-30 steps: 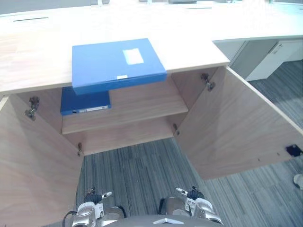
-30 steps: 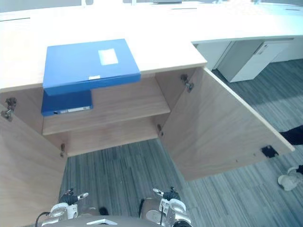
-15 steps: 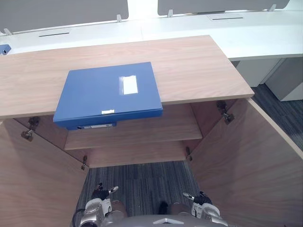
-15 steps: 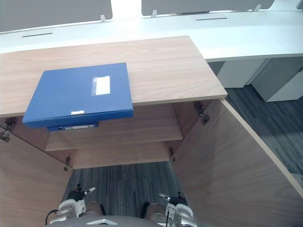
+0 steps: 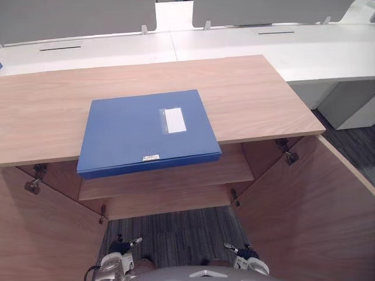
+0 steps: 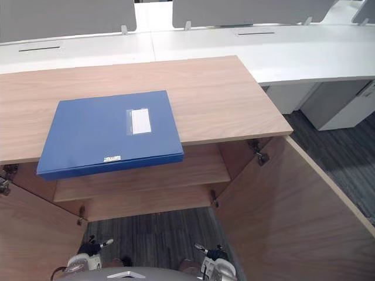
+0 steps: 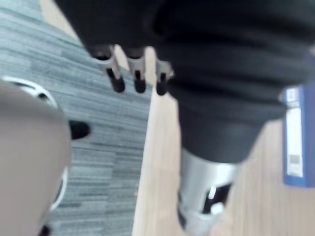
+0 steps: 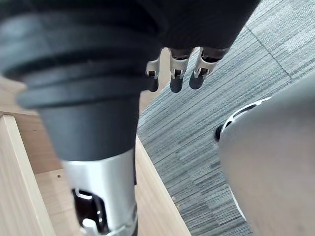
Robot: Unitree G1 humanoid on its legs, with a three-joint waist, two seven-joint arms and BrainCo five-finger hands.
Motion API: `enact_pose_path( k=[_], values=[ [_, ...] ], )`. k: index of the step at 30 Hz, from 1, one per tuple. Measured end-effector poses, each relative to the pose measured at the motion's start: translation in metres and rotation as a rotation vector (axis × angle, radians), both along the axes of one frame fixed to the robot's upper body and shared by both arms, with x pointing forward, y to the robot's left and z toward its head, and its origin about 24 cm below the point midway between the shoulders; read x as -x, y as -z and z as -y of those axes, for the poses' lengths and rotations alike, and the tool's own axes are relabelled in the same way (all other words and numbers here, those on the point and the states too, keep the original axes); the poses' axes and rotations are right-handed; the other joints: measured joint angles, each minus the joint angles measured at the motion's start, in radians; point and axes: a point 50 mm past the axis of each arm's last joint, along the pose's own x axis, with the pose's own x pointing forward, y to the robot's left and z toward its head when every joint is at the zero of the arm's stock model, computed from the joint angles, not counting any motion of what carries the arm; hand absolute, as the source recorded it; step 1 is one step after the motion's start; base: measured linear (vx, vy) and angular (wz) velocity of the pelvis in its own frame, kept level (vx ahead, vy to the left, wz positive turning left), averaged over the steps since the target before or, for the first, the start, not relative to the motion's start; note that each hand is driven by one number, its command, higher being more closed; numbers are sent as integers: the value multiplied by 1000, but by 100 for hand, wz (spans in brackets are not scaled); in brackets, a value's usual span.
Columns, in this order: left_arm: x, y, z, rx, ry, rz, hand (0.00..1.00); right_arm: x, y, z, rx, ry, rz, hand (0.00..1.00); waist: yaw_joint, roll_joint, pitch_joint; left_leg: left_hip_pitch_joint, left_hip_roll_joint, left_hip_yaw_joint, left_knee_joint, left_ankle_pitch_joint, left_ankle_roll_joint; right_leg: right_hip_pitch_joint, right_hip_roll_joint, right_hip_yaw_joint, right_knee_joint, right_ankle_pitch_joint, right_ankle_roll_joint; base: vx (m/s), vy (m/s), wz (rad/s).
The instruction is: Walk over to the cabinet, pick up the folder, carry it to the office cabinet, place the folder inside the office cabinet, then close the office cabinet door
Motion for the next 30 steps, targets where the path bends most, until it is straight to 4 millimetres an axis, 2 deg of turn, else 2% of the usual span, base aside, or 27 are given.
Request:
enact_pose_path(
  k=[7,11,13,16,21,30],
  values=[
    [-7,-3,-1,-36,62,22,0,1,1,5,14,-10,-13,0,-1,1,-3,42,-38,-47,-130,78,19,19,0,-14,-56,42,5,-80,17,11],
    [-18,-16,-7,-82,75,118,0,-1,0,3,21,-42,-10,0,1,-3,-4,40,-57,-77,-143,88,25,25,-11,-14,-78,51,9,-82,55,12],
    [-34,-34,-19,-143,62,238,0,-2,0,3,23,-52,-7,0,1,-5,-5,36,-70,-101,-145,87,23,27,-16,-5,-82,50,9,-61,58,17],
    [-45,-52,-29,-190,56,341,0,-2,0,3,25,-53,-5,0,3,-4,-6,32,-78,-110,-149,86,24,28,-18,11,-86,51,9,-26,42,9],
    [-55,-80,-34,-246,44,492,0,-5,-1,2,31,-86,0,0,8,-6,-7,30,-87,-128,-144,93,37,44,-21,11,-110,59,15,22,27,9],
    [-75,-151,-39,-364,12,843,0,-3,-4,6,51,-86,18,0,26,5,-16,49,-86,-154,-145,92,39,80,-15,-5,-133,62,17,12,-5,4]
  ],
)
